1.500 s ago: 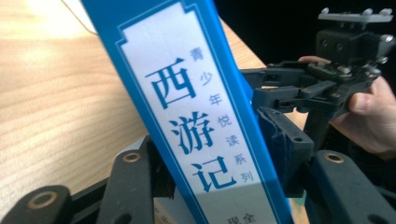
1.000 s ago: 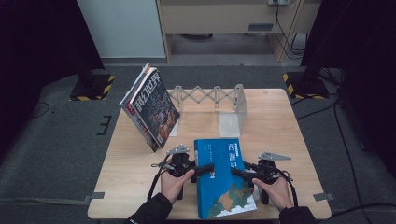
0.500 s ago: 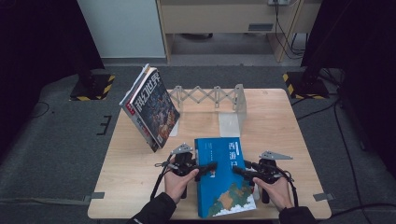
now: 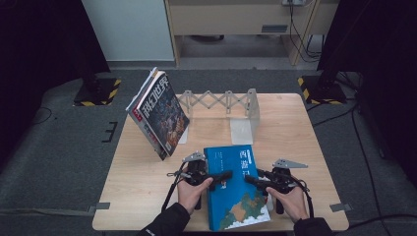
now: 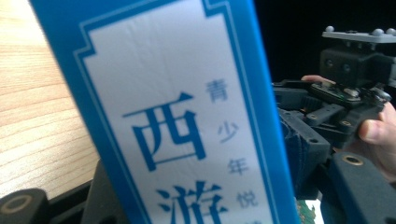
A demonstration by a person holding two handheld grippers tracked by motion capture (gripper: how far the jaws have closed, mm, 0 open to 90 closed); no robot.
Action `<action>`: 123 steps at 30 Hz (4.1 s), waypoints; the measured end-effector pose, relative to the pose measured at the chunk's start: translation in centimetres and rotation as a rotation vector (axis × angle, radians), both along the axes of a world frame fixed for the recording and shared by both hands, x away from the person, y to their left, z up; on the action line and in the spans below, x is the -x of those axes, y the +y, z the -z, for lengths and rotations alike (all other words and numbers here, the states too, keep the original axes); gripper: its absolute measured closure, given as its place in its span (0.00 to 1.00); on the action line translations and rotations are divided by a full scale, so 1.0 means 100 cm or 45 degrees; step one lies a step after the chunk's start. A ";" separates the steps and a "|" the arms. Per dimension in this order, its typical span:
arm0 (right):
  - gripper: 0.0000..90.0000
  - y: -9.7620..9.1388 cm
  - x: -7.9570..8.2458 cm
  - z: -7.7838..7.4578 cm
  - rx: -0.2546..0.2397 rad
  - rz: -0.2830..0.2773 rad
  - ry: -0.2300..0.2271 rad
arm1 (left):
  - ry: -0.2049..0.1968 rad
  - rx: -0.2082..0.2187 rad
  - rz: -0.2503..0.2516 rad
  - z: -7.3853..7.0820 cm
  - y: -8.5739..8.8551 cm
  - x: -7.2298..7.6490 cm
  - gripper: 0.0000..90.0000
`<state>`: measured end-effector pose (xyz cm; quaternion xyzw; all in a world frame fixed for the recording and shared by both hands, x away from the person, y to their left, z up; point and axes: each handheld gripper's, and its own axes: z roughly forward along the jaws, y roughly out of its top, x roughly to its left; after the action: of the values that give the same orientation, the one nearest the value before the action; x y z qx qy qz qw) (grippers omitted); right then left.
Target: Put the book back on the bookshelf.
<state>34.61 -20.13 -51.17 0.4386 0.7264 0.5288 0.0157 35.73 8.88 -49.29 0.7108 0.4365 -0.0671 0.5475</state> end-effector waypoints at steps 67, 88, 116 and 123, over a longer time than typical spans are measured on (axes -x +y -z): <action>0.40 -0.035 -0.003 -0.014 -0.024 0.143 -0.181 | -0.320 0.013 -0.075 -0.105 0.050 0.011 0.67; 0.18 -0.083 -0.016 0.018 0.675 0.355 0.011 | -0.391 -0.006 -0.340 -0.124 0.104 -0.001 0.67; 0.05 -0.080 -0.017 0.027 0.660 0.376 -0.031 | -0.446 -0.064 -0.472 -0.134 0.089 -0.059 0.67; 0.05 -0.080 -0.017 0.027 0.662 0.378 -0.029 | -0.471 -0.087 -0.520 -0.128 0.085 -0.074 0.67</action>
<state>36.31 -28.18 -53.90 0.5154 0.7652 0.3219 0.2126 43.18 17.34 -36.50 0.6264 0.4655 0.1903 0.5956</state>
